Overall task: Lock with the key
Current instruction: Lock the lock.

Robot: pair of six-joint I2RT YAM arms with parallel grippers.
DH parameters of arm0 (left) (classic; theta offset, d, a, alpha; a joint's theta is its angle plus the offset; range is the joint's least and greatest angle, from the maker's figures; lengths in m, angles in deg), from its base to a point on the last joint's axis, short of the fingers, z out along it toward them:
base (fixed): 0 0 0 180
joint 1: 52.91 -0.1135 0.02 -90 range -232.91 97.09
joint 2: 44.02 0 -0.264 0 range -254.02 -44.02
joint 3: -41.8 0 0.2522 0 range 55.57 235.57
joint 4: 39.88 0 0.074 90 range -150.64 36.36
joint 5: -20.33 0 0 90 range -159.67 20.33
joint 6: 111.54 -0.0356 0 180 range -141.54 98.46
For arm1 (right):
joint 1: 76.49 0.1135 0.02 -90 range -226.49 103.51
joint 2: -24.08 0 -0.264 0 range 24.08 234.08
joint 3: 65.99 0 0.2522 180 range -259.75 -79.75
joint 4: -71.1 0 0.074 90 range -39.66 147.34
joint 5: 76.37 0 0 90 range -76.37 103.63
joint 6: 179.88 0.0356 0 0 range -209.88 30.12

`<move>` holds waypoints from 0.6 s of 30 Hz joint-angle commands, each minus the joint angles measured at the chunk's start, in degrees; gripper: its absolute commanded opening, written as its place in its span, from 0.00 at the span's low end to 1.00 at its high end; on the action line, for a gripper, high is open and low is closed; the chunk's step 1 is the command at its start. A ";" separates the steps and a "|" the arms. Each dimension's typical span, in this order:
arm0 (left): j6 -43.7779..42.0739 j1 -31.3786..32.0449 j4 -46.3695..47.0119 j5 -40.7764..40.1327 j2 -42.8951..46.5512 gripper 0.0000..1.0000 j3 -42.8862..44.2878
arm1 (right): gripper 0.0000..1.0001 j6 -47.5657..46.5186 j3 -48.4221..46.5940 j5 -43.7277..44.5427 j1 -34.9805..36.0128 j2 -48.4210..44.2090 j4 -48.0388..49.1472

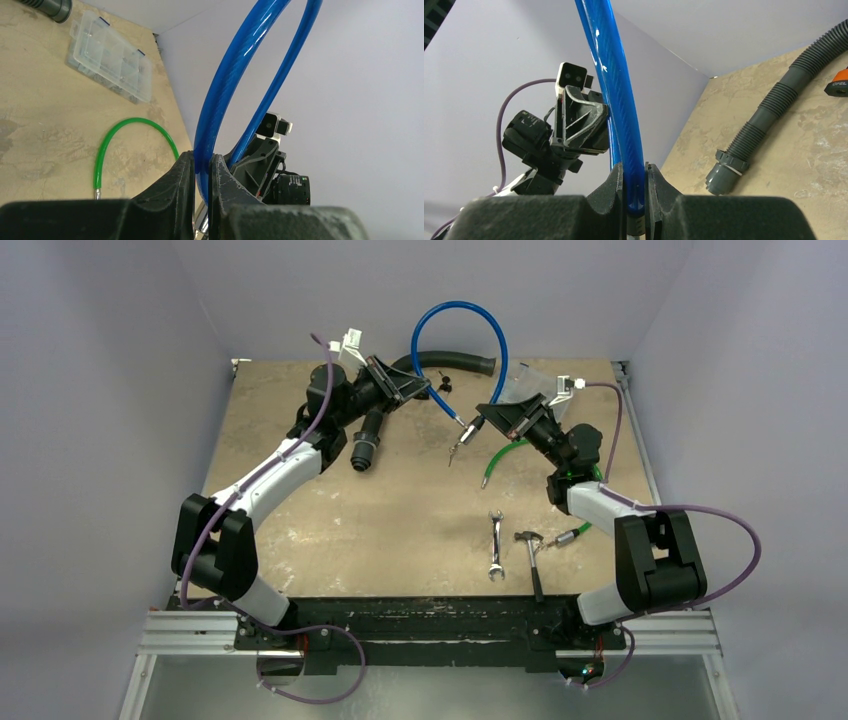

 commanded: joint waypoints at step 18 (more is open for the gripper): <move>-1.85 1.67 3.34 -1.24 -0.13 0.00 0.82 | 0.00 5.35 -2.47 5.02 1.69 -0.56 -3.93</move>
